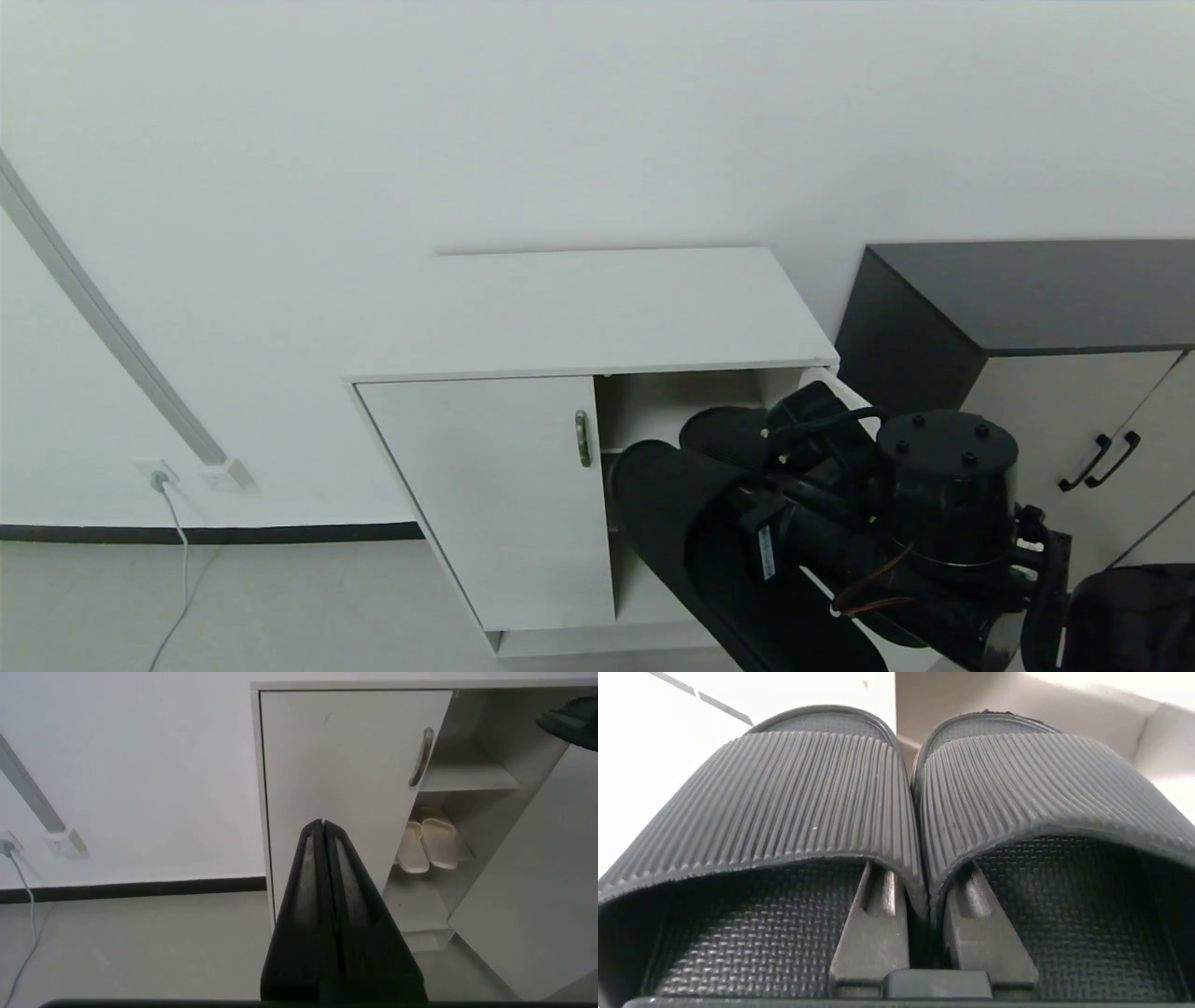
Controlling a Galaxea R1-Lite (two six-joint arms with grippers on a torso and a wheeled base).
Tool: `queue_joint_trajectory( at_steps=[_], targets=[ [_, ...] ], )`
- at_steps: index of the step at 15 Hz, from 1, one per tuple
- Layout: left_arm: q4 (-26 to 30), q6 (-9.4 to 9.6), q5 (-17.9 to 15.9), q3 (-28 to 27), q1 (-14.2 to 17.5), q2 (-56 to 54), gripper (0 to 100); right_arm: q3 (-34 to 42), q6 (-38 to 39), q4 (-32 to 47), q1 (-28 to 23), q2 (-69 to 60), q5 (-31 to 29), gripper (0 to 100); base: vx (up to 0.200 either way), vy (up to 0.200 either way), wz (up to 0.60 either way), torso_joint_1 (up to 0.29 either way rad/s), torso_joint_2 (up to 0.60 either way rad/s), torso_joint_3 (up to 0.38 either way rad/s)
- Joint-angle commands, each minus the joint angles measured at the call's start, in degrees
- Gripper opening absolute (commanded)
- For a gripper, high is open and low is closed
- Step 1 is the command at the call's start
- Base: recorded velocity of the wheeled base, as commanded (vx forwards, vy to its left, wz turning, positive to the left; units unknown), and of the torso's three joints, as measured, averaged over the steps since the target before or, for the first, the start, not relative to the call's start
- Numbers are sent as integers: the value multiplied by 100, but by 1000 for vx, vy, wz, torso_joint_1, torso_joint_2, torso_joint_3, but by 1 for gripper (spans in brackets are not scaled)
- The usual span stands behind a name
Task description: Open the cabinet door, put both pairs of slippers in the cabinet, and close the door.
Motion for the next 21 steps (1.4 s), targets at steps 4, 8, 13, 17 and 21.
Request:
queue_joint_trajectory(
  at_steps=[4, 8, 13, 17, 21],
  targets=[
    [0, -2, 2, 0, 0, -1, 0, 8, -7, -125, 9, 158, -15, 0, 0, 0, 0, -228, 549, 310],
    [0, -2, 2, 0, 0, -1, 0, 44, -24, -222, 45, 167, -32, 0, 0, 0, 0, -221, 540, 315],
    [0, -2, 2, 0, 0, -1, 0, 70, -42, -231, 53, 158, -41, 0, 0, 0, 0, -188, 506, 314],
    [0, -2, 2, 0, 0, -1, 0, 70, -42, -231, 71, 158, -41, 0, 0, 0, 0, -160, 487, 316],
    [0, -2, 2, 0, 0, -1, 0, 70, -42, -231, 71, 158, -50, 0, 0, 0, 0, -132, 470, 332]
  ],
)
